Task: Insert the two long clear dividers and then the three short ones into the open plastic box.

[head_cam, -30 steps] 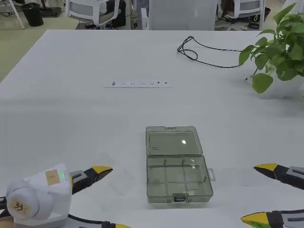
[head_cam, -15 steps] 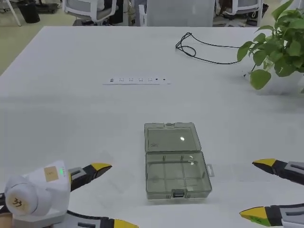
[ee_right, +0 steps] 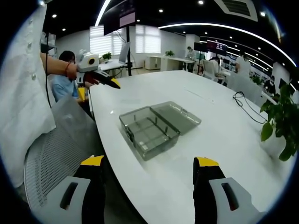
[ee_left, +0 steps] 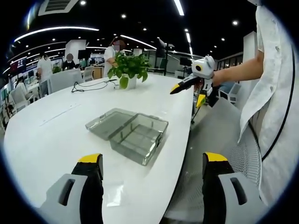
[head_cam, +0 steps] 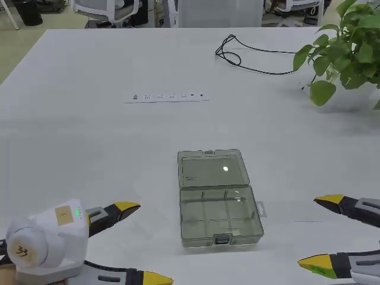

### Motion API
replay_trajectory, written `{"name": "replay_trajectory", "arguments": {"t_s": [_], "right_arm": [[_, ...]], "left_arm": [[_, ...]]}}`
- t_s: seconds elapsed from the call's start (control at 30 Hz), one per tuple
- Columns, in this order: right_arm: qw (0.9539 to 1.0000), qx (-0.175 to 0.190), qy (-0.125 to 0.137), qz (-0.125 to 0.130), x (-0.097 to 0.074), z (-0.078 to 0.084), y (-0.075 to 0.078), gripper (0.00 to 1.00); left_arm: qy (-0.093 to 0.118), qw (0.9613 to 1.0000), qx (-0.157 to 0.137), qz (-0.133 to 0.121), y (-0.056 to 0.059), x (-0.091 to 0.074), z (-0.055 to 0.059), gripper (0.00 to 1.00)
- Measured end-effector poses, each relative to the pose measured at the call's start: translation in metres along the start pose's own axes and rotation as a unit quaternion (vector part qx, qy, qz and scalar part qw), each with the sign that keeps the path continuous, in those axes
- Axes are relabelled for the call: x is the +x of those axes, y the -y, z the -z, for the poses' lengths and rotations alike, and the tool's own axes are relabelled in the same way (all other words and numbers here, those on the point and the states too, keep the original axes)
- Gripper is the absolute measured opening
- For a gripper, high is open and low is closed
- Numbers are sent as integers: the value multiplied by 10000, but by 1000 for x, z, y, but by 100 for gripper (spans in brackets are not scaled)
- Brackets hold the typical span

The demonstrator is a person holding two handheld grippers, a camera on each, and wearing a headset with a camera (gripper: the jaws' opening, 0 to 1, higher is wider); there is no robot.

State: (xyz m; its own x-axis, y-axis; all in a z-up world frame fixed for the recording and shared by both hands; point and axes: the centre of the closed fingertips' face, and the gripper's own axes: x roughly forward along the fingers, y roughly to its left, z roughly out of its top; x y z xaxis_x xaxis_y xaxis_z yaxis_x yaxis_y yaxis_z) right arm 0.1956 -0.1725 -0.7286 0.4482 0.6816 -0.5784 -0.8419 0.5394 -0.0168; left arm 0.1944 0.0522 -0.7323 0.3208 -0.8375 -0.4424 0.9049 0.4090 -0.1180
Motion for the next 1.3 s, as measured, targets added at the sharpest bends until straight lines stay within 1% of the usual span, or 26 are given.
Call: {"name": "replay_trajectory", "arguments": {"t_s": [0.33, 0.43, 0.87, 1.03, 1.1, 1.3], "right_arm": [[10000, 41, 17, -11, 3, 1, 2, 77], [10000, 49, 44, -5, 3, 2, 6, 77], [10000, 59, 12, -15, 4, 0, 7, 76], [10000, 64, -2, -16, 7, -1, 9, 76], [10000, 67, 3, -25, 8, 0, 12, 76], [10000, 63, 4, -49, 13, -3, 15, 76]], "left_arm": [[-37, 10000, -51, 4, -2, 1, 2, 89], [-49, 10000, -68, -19, -5, 1, 3, 89], [-75, 9999, -68, 5, -10, 2, 2, 89], [-86, 9999, -78, 4, -15, 2, 3, 89], [-81, 9999, -91, -8, -17, 3, 2, 88], [-74, 9999, -131, -48, -22, 4, 1, 88]]}}
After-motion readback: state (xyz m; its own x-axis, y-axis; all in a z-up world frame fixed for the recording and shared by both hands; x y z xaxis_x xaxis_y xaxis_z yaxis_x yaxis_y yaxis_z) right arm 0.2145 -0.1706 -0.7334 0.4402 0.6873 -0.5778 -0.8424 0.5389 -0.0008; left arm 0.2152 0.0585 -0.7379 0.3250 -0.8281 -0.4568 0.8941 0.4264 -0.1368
